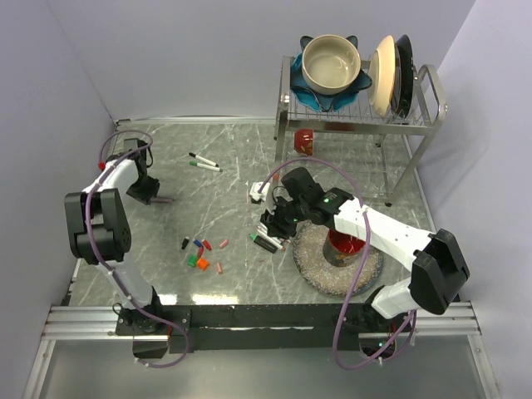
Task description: Open the pen caps
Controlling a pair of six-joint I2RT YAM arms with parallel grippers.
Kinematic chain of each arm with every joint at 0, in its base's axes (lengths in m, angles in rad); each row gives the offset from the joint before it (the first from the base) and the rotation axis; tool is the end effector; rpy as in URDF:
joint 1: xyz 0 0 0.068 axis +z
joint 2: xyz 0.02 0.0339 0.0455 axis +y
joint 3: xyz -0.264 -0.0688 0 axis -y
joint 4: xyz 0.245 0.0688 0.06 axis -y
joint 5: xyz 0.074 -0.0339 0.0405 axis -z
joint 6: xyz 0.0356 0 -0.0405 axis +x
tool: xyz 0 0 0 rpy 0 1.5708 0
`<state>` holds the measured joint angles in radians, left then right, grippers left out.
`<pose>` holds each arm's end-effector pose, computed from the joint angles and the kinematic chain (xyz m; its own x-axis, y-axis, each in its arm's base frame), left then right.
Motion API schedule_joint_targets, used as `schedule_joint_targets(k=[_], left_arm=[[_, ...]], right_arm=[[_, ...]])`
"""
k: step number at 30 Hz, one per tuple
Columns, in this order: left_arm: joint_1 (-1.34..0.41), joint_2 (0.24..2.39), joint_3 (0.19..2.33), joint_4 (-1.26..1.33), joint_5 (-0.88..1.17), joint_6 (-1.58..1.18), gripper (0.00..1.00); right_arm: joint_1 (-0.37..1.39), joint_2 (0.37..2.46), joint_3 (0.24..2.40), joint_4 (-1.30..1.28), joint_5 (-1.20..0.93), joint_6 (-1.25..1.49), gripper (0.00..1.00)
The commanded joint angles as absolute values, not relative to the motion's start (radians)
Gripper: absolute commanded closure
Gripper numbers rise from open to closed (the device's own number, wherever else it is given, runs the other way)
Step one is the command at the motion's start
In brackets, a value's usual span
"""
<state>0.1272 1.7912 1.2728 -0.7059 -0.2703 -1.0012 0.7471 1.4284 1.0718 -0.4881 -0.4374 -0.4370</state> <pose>0.3529 0.0547 0.2000 -0.3244 -0.8596 -0.3946 -0.9001 0.4088 -0.1505 0.2125 0.2174 0.2661 -0.1492 -0.6608 -0.7356 -0.9768 0.2139 0.0060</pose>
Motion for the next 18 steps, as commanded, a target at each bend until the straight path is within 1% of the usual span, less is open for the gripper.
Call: schedule_joint_targets(k=[1,6,18], left_arm=[[0.124,1.824,1.333,-0.727,-0.250,-0.973,0.61],[0.126,1.888,1.354,-0.742,-0.244,-0.968,0.60],[0.126,1.901,1.359,-0.733,-0.238,-0.953,0.59]], right_arm=[[0.741,1.402,1.086,-0.486,-0.445,-0.449,0.53],[0.741,1.405,1.086,-0.485,-0.443,-0.451,0.52],[0.741,1.416,1.088,-0.489,-0.443,-0.453,0.52]])
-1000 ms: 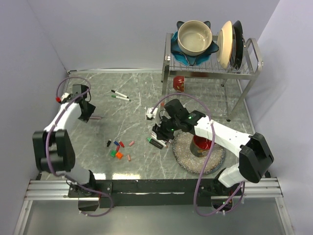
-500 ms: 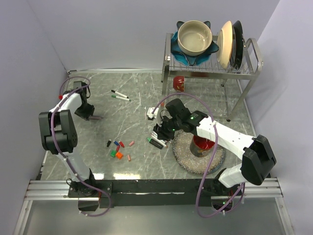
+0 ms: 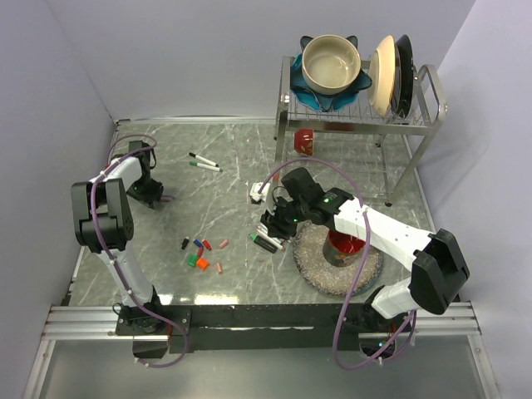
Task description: Open the pen caps
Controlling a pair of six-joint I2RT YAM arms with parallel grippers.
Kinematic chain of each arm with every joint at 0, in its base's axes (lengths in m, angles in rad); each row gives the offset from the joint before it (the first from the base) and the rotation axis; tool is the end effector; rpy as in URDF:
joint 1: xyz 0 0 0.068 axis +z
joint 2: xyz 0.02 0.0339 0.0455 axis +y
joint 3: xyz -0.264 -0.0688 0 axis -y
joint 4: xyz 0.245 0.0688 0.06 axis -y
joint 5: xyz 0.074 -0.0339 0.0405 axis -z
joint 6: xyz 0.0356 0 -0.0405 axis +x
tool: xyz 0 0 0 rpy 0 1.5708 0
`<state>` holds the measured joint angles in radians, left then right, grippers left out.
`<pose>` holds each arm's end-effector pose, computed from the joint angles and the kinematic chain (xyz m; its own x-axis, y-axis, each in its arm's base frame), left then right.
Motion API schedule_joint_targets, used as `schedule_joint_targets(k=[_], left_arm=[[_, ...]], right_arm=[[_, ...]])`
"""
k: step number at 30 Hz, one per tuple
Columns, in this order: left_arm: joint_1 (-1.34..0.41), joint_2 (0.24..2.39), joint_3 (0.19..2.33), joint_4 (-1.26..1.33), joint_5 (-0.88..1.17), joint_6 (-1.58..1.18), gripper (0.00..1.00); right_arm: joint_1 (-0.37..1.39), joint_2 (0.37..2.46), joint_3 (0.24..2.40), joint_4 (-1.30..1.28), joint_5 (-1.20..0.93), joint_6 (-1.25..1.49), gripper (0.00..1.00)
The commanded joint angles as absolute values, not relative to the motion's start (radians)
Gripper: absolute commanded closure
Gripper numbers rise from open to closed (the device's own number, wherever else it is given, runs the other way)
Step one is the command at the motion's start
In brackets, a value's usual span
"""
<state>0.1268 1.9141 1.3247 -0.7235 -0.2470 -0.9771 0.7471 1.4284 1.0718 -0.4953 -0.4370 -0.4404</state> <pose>0.3695 0.0559 0.1709 -0.3837 -0.8591 -0.3386 -0.8982 0.4323 -0.0791 0.2121 0.2170 0.2656 -0.1498 -0.6652 -0.7315 -0.9772 0.2120 0.0074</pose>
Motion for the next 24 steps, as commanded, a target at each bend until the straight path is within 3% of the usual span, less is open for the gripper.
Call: schedule_joint_targets(k=[1,7,24], left_arm=[[0.126,1.895,1.353,-0.732,-0.236,-0.953,0.59],[0.126,1.836,1.338,-0.709,-0.227,-0.957,0.59],[0.127,1.927,1.391,-0.744,-0.229,-0.943,0.54]], right_arm=[[0.739,1.414,1.088,-0.489,-0.443,-0.453,0.52],[0.741,1.422,1.088,-0.492,-0.446,-0.454,0.52],[0.741,1.427,1.091,-0.495,-0.448,-0.459,0.52]])
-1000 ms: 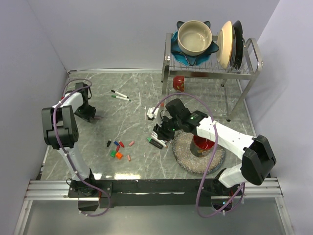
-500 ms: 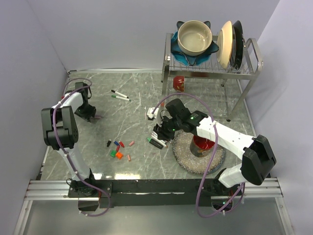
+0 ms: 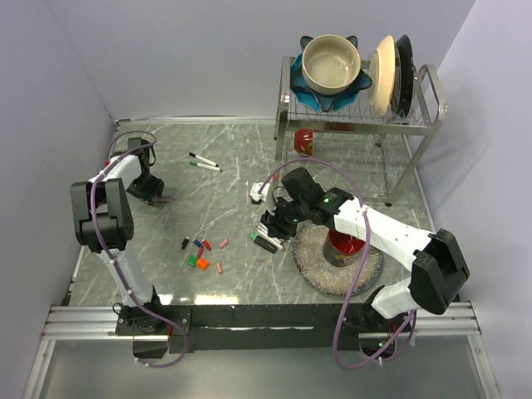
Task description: Open the pen caps
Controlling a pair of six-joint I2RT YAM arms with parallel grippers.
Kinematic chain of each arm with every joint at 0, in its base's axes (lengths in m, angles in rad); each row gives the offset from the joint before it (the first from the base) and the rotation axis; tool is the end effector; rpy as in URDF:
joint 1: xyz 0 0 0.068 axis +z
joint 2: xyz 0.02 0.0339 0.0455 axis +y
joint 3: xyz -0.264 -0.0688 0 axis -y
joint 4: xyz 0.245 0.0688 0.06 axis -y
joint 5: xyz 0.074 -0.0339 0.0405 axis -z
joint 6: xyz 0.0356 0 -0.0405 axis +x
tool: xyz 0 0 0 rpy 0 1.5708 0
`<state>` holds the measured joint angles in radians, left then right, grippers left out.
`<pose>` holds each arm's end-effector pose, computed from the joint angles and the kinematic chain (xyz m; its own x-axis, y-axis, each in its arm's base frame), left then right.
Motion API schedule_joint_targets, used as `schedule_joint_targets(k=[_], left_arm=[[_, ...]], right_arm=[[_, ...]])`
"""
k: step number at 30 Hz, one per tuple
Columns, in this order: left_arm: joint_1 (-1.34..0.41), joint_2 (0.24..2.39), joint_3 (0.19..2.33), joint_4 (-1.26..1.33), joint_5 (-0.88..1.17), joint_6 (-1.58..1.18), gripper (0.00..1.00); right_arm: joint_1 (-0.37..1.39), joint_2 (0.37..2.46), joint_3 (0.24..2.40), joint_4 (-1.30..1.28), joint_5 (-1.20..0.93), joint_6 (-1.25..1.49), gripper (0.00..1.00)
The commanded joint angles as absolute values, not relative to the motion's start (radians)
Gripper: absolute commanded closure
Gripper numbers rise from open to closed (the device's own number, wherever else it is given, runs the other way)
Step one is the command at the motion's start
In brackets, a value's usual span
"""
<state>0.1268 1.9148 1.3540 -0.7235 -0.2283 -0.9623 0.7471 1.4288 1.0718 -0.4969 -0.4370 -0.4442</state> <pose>0.3751 0.0559 0.1783 -0.3908 -0.8555 -0.3397 -0.8874 0.4482 -0.1078 0.2120 0.2169 0.2653 -0.1472 -0.6670 -0.7304 -0.9778 0.2095 0.0057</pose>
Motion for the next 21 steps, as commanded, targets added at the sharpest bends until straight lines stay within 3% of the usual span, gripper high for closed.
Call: schedule_joint_targets(k=[1,12,21], left_arm=[[0.126,1.930,1.394,-0.745,-0.230,-0.943,0.54],[0.127,1.937,1.361,-0.747,-0.235,-0.937,0.58],[0.126,1.822,1.171,-0.666,-0.235,-0.946,0.78]], right_arm=[[0.739,1.425,1.089,-0.497,-0.448,-0.459,0.52],[0.741,1.425,1.091,-0.497,-0.449,-0.459,0.52],[0.741,1.420,1.092,-0.500,-0.456,-0.460,0.52]])
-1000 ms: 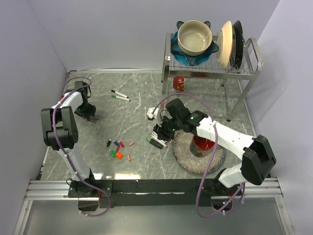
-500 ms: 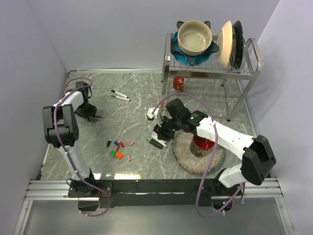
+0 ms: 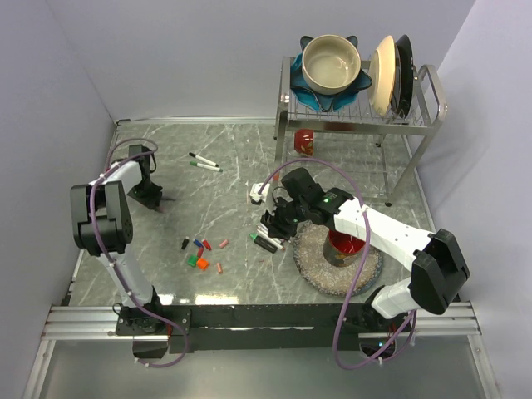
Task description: Open the pen caps
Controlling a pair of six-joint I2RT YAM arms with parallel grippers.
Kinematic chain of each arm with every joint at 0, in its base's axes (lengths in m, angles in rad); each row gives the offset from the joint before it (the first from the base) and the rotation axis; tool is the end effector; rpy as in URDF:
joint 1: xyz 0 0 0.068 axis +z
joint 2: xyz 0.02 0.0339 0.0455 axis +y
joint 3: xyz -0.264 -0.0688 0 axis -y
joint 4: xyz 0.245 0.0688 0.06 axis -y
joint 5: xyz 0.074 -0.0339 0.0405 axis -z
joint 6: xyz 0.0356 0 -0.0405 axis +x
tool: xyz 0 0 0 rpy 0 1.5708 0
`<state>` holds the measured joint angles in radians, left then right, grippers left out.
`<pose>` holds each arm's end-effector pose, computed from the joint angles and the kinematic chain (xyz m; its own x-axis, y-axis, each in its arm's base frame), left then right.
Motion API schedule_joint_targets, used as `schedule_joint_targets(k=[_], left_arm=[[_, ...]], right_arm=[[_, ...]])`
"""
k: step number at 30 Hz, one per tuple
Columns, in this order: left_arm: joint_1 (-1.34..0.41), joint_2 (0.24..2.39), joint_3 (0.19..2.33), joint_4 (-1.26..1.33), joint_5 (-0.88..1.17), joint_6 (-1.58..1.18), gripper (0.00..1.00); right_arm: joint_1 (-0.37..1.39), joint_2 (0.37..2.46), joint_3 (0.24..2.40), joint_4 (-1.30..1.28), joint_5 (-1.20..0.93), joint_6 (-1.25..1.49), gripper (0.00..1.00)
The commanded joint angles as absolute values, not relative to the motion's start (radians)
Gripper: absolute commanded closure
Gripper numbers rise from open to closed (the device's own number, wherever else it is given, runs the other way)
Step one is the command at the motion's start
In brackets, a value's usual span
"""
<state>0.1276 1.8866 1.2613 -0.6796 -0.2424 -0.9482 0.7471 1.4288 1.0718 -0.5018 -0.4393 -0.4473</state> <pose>0.3602 0.0548 0.1649 -0.4069 -0.8473 -0.3414 -0.8860 0.4571 -0.0784 0.2117 0.2167 0.2650 -0.1466 -0.6694 -0.7283 -0.9785 0.2059 0.0077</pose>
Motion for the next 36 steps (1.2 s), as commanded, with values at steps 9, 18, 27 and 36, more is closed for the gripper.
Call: schedule_joint_targets(k=[9,18,27,36], left_arm=[[0.126,1.683,0.962,-0.539,-0.160,-0.942,0.98],[0.126,1.327,0.737,-0.407,0.003,-0.954,0.99],[0.115,0.884,0.439,-0.049,0.371,-0.988,0.99],[-0.193,0.741,0.276,0.487,0.421,-1.150,0.99]], right_arm=[[0.729,1.414,1.088,-0.499,-0.451,-0.460,0.52],[0.707,1.371,1.072,-0.494,-0.494,-0.474,0.52],[0.709,1.309,1.048,-0.476,-0.577,-0.488,0.52],[0.706,1.282,0.999,-0.335,-0.727,-0.324,0.50]])
